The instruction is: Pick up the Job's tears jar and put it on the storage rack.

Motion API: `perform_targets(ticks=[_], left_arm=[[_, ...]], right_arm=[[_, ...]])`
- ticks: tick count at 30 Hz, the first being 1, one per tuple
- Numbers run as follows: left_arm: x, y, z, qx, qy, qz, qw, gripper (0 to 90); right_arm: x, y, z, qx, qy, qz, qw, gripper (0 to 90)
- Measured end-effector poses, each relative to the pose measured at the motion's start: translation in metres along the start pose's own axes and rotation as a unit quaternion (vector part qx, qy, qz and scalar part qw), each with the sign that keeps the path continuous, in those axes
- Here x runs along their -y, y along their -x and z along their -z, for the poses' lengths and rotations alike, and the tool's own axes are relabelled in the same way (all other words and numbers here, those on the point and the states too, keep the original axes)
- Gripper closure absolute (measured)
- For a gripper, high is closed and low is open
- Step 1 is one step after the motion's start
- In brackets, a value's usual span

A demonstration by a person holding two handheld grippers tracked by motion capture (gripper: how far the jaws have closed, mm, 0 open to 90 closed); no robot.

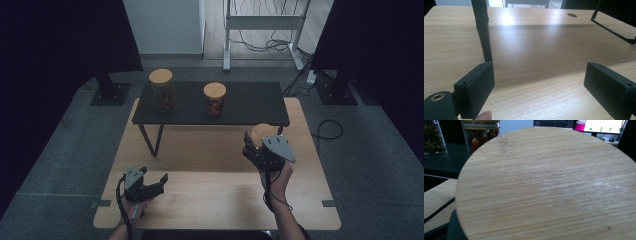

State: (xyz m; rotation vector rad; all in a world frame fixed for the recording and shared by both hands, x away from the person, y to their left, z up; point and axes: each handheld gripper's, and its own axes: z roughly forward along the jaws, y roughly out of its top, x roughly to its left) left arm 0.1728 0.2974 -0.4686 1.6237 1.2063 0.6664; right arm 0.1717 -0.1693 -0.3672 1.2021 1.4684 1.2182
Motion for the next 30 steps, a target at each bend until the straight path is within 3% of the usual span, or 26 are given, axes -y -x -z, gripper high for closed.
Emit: perform_targets(ticks=[30], left_arm=[[0.000, -0.002, 0.000, 0.002, -0.002, 0.002, 1.0000, 9.2]], right_arm=[[-0.023, -0.003, -0.023, 0.005, 0.005, 0.007, 0.9999, 25.1]])
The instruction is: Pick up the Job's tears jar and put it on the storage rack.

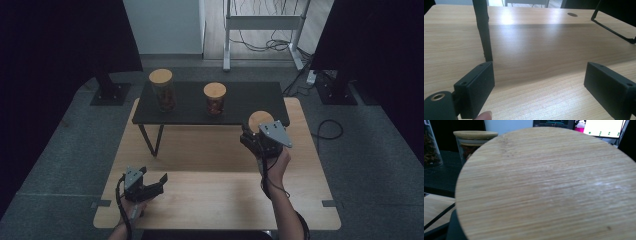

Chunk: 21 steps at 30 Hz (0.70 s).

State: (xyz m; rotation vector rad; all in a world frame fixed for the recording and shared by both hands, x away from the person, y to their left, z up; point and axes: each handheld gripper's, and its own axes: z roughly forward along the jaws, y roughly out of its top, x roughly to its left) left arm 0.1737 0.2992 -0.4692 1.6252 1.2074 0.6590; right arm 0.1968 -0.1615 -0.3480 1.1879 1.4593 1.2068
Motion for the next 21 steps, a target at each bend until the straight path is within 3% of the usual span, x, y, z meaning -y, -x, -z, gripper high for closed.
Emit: perform_targets(ticks=[21], left_arm=[[0.001, -0.006, 0.000, -0.006, -0.004, 0.011, 0.9999, 9.3]], right_arm=[[-0.015, 0.003, -0.027, 0.014, -0.006, -0.004, 0.9999, 25.1]])
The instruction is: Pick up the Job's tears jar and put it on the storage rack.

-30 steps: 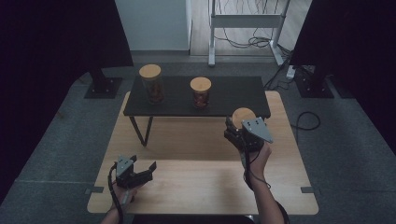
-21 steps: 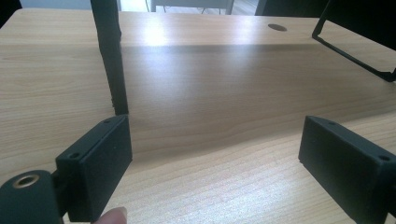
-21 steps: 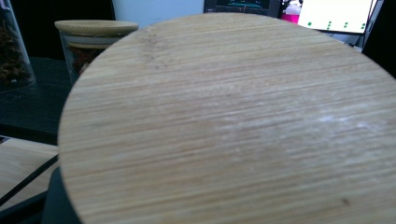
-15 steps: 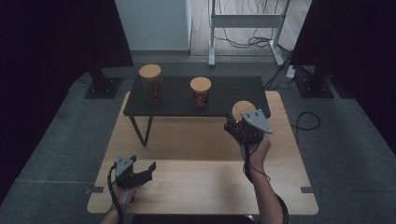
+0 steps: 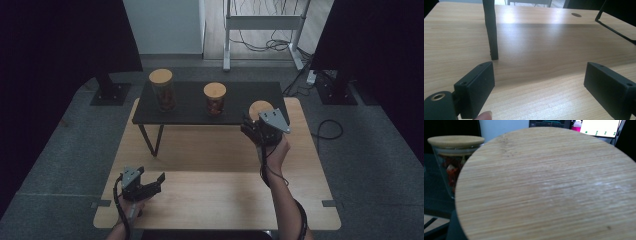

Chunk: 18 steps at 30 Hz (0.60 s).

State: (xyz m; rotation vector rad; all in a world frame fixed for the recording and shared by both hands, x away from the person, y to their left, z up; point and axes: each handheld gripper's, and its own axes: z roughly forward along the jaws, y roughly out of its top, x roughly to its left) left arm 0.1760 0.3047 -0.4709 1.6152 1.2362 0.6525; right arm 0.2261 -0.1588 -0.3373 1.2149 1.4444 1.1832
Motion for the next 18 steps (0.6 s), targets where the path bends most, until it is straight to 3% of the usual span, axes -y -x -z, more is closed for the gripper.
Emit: perform_targets(ticks=[18], left_arm=[[0.002, 0.000, 0.002, -0.004, -0.001, 0.002, 1.0000, 9.3]], right_arm=[[-0.013, -0.003, -0.031, 0.005, -0.006, 0.008, 0.9999, 25.1]])
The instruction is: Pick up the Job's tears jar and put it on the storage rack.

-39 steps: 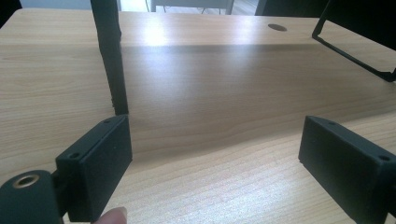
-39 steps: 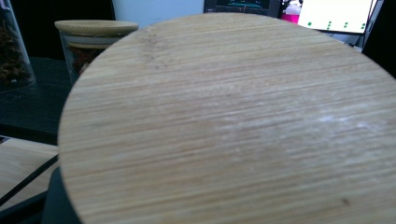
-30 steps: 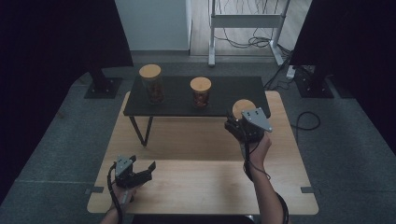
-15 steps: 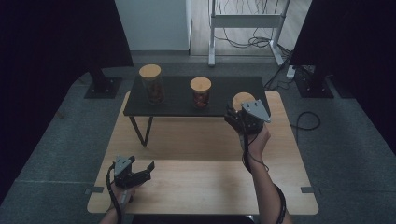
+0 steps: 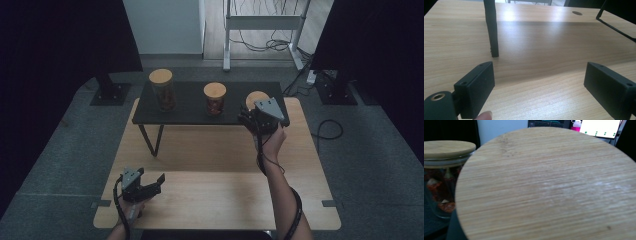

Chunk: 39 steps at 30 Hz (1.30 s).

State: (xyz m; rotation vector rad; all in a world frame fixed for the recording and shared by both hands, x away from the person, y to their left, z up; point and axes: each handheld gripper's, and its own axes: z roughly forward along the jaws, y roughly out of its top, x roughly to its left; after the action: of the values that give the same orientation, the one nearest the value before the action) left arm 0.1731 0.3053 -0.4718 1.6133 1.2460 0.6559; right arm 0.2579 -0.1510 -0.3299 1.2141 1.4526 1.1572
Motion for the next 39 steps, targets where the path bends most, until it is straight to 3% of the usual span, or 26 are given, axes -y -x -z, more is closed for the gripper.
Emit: perform_targets(ticks=[14, 39], left_arm=[[0.001, -0.003, 0.003, -0.009, 0.001, 0.006, 0.9999, 9.2], [0.002, -0.004, 0.003, -0.012, 0.001, 0.009, 0.9999, 9.3]], right_arm=[[-0.005, 0.005, -0.027, 0.002, -0.018, 0.002, 0.9998, 25.2], [-0.007, 0.005, -0.044, 0.012, -0.027, 0.001, 0.9996, 25.1]])
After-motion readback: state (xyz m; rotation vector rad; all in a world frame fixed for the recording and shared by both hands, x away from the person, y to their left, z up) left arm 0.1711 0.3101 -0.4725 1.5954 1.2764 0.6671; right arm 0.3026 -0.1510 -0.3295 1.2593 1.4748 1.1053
